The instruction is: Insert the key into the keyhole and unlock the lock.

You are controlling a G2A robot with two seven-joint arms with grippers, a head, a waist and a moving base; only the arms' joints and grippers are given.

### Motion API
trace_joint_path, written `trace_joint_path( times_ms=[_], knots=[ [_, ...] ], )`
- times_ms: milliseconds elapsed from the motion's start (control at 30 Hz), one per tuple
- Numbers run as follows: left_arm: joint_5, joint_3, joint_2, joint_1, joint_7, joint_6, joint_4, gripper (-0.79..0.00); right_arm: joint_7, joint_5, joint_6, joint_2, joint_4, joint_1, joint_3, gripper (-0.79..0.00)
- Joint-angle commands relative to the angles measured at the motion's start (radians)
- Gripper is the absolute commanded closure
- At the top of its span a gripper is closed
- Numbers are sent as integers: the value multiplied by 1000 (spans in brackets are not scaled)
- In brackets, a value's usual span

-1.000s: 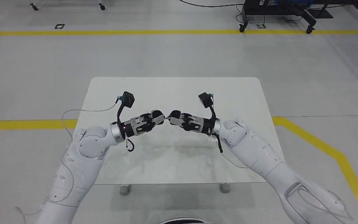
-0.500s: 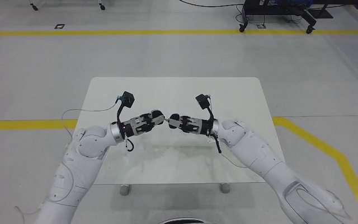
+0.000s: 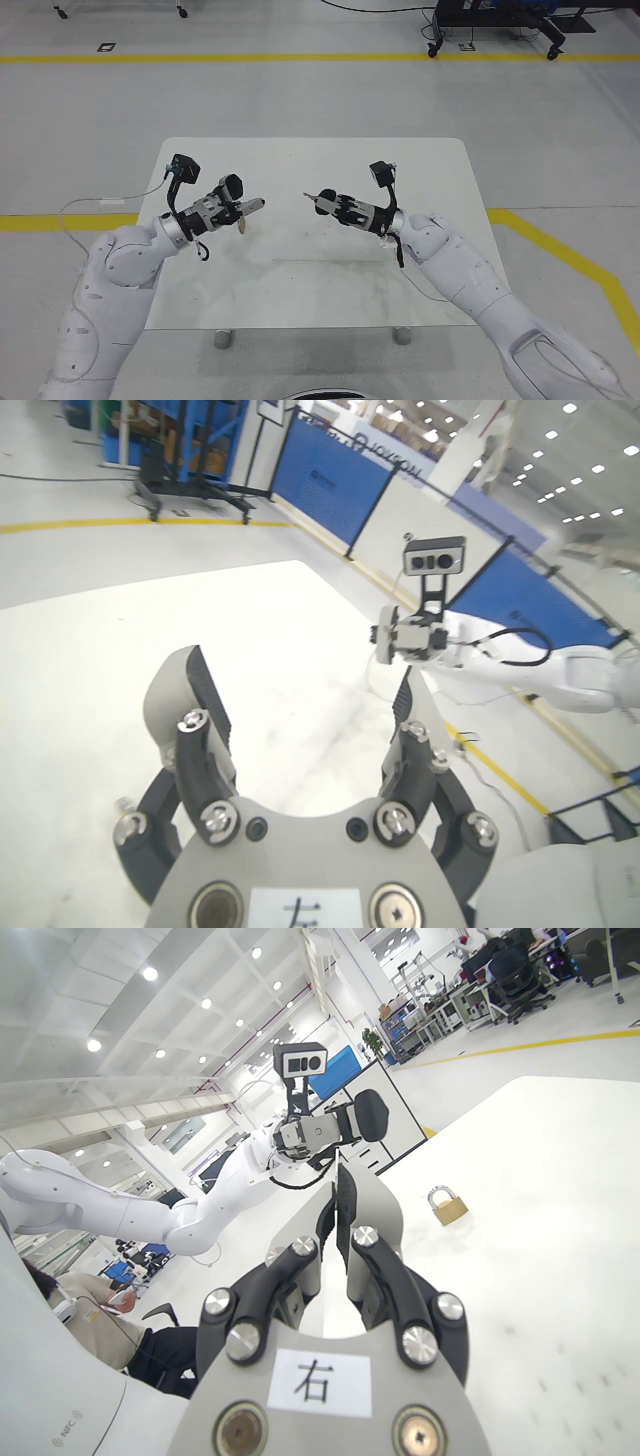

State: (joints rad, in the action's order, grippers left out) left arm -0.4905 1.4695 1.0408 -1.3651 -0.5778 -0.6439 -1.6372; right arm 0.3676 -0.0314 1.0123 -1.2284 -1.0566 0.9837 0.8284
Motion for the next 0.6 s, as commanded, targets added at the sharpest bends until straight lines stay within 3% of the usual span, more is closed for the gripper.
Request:
trace_joint_path(
  times_ms=[0,100,233,467,567],
  knots=[
    [-198,54,-8,-86,30,78,-108,-785,2,1,0,0,0,-1,-1,0],
    [-440,83,-15,-183,35,188,-220,-785,2,1,0,0,0,-1,-1,0],
    [-754,21,-16,-239,-16,303,-278,-785,2,1,0,0,0,-1,-1,0],
    [-764,-115,7,-140,-5,398,-141,-785,2,1,0,0,0,-1,-1,0],
    [-771,-153,16,-86,-28,438,-81,-696,2,1,0,0,0,-1,-1,0]
  ],
)
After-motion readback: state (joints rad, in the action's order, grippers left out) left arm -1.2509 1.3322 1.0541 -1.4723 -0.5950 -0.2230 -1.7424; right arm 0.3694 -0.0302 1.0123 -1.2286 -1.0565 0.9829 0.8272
